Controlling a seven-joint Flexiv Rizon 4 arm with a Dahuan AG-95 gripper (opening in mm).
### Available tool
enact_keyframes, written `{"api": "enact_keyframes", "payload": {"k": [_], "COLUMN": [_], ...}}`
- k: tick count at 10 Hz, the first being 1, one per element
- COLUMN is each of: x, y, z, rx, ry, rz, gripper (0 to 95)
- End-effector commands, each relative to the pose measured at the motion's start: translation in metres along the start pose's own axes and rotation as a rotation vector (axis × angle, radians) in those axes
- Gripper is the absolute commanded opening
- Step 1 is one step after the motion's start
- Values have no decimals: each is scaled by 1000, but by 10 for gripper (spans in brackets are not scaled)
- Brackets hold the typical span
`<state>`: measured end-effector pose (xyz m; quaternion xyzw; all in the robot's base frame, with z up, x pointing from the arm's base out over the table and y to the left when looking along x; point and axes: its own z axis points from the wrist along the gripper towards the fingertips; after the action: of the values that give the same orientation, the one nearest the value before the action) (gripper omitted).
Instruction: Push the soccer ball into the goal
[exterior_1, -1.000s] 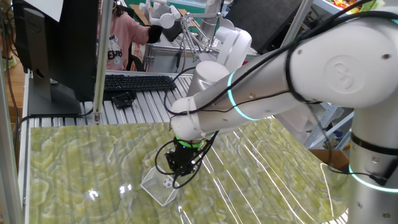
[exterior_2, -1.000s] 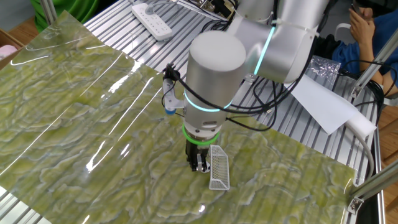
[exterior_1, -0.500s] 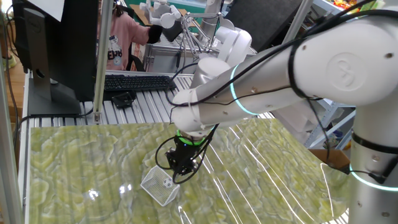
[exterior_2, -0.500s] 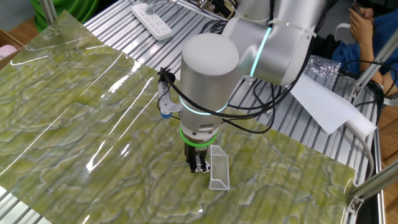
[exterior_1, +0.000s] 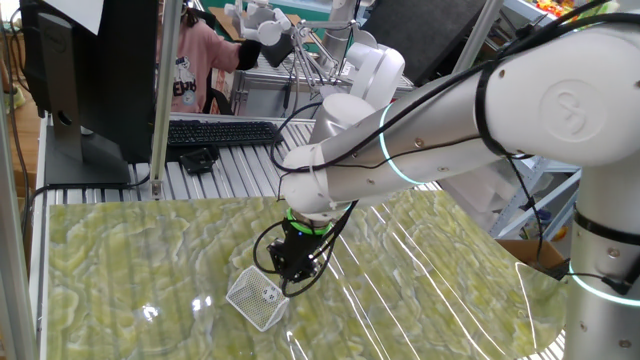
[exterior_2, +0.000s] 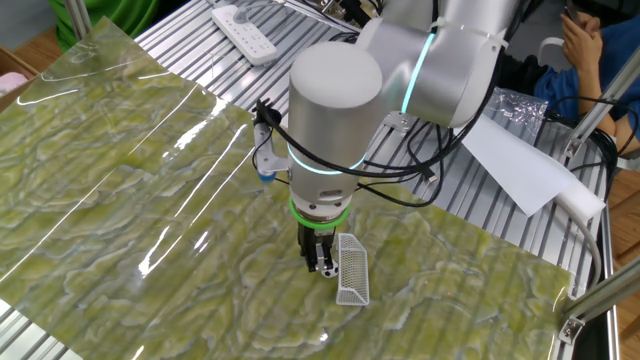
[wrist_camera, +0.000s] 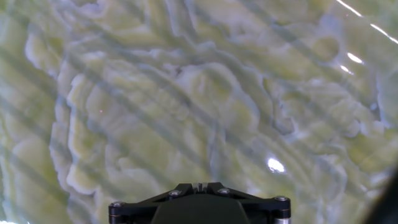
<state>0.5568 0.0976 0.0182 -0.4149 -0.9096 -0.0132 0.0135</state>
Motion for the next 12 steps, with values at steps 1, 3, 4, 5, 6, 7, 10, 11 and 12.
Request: {"api": "enact_keyframes", "payload": {"k": [1, 3, 4, 5, 6, 7, 10, 11, 12], "x": [2, 3, 4, 6, 10, 13, 24, 27, 28], "y": [0, 0, 0, 0, 0, 1, 4, 4, 4], "z": [-1, -1, 0, 0, 1, 2, 3, 2, 2], "rx": [-4, -9, -11, -12, -13, -14, -18, -26, -32], "ry": [4, 9, 12, 13, 12, 13, 14, 26, 33], "rz": [3, 8, 7, 10, 16, 19, 36, 41, 48], "gripper": [0, 0, 0, 0, 0, 0, 0, 0, 0]}}
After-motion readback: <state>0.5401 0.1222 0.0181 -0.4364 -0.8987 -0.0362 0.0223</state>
